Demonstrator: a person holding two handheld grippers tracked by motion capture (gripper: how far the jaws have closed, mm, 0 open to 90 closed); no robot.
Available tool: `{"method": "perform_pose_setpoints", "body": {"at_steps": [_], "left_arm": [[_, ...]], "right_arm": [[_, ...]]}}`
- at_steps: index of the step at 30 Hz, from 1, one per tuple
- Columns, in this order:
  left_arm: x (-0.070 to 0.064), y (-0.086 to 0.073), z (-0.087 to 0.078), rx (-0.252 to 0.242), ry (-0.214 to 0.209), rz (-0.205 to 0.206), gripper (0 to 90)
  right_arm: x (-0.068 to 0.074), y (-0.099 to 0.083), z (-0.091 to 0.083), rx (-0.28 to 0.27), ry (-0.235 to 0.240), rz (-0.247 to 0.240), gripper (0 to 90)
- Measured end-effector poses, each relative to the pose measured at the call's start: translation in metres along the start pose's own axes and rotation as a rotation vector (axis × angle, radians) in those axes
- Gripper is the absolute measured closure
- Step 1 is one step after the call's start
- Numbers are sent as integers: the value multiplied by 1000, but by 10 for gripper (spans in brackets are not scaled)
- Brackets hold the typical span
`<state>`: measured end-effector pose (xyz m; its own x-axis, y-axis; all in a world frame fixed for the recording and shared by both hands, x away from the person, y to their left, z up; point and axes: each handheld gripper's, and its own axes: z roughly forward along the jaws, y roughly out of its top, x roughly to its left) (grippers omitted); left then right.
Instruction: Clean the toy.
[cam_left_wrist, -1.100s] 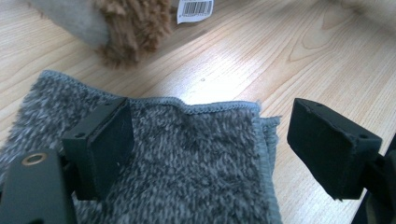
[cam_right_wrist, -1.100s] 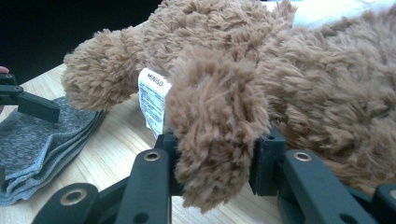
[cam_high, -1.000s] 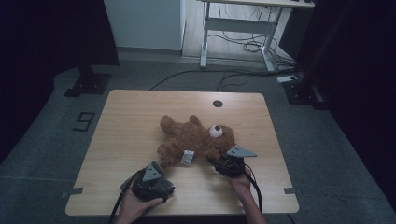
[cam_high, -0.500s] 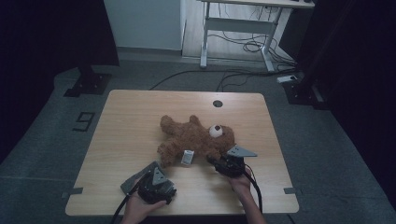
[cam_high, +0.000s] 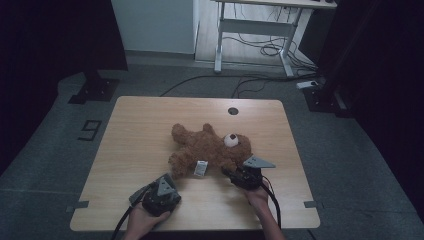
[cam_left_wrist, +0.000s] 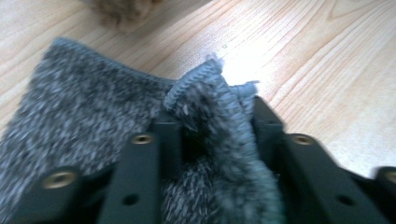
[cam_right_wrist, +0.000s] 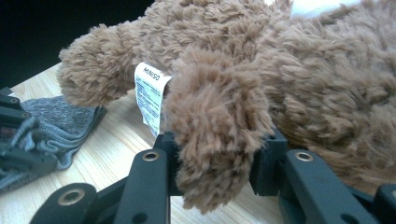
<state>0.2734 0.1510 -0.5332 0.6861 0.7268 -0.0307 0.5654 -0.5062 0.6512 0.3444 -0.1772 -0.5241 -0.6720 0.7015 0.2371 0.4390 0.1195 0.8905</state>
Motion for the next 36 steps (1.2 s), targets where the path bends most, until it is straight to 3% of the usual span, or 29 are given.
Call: {"method": "perform_pose_setpoints", "body": {"at_steps": [1,3,4,8,14,17,20,21,22,25,30,36], "left_arm": [[0,0,0,0,0,0,681],[10,-2,-7,-35,-55,-40,737],[10,-2,-7,-35,-55,-40,751],[21,1,-28,-119,-92,-79,767],[36,1,-51,-193,-128,-129,774],[40,0,-57,-221,-132,-143,774],[46,1,-74,-298,-144,-158,774],[46,1,-74,-298,-144,-158,774],[49,3,-84,-334,-136,-162,774],[50,7,-93,-362,-121,-163,775],[46,23,-104,-435,-122,-159,775],[34,61,-94,-442,-96,-118,775]], "right_arm": [[0,0,0,0,0,0,654],[-1,0,0,2,1,0,653],[-1,0,0,3,1,0,654],[-1,0,0,1,2,3,655],[1,-1,0,-5,0,0,662],[1,-2,1,-8,0,0,663],[1,-4,2,-16,-5,1,663],[1,-4,2,-16,-5,1,663],[2,-4,3,-20,-7,-1,665],[2,-3,3,-24,-4,1,667],[2,-2,4,-29,3,3,667],[4,0,4,-34,9,4,667]]}}
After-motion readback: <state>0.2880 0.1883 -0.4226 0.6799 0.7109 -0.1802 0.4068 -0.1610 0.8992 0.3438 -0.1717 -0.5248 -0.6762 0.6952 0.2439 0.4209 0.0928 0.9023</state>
